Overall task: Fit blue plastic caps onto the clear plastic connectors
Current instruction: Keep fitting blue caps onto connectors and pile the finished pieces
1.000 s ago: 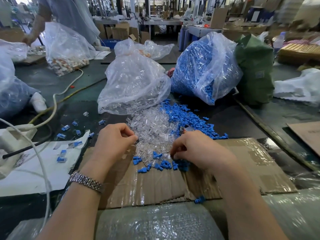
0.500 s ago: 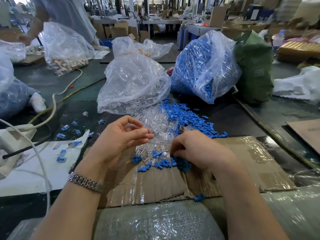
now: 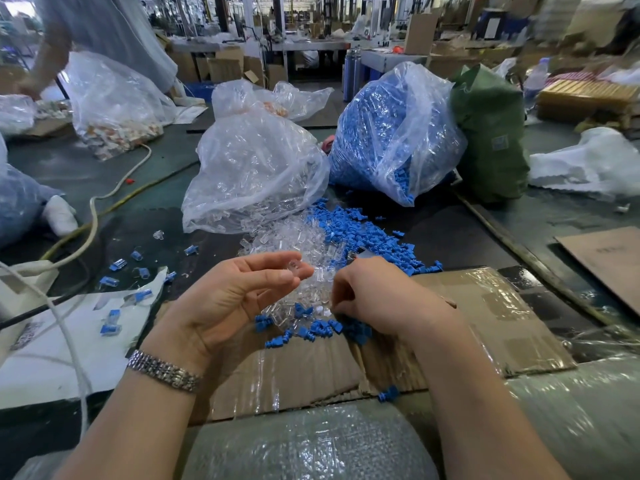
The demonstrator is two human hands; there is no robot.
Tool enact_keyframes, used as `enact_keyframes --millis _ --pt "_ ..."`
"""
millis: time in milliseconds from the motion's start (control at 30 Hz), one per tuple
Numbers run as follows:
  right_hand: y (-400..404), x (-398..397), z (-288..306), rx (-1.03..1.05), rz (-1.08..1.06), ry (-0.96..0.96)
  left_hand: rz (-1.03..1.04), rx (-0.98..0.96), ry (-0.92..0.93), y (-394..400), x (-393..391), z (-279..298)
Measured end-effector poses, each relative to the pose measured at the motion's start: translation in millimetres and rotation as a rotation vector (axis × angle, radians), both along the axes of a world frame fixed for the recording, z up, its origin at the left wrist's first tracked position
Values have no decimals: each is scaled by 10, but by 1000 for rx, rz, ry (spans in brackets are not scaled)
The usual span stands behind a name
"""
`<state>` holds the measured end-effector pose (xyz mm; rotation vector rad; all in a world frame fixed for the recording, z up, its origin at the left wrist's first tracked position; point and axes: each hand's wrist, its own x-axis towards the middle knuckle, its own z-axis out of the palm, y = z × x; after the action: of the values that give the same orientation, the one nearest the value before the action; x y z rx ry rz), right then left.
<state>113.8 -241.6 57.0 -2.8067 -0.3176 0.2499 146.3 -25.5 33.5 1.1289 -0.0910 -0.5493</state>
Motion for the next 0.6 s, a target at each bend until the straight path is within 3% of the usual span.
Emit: enact_keyframes --millis 133,267,333,600 --pt "-80 2 -6 204 -30 -127 -20 -6 -9 -12 -13 16" --pt "-115 -10 60 844 -47 -262 -69 30 -25 -32 -41 43" --pt "-73 -28 73 999 19 -258 -72 43 -30 -39 -58 46" --pt "9 -19 7 814 76 -348 -84 52 -46 -47 -90 71"
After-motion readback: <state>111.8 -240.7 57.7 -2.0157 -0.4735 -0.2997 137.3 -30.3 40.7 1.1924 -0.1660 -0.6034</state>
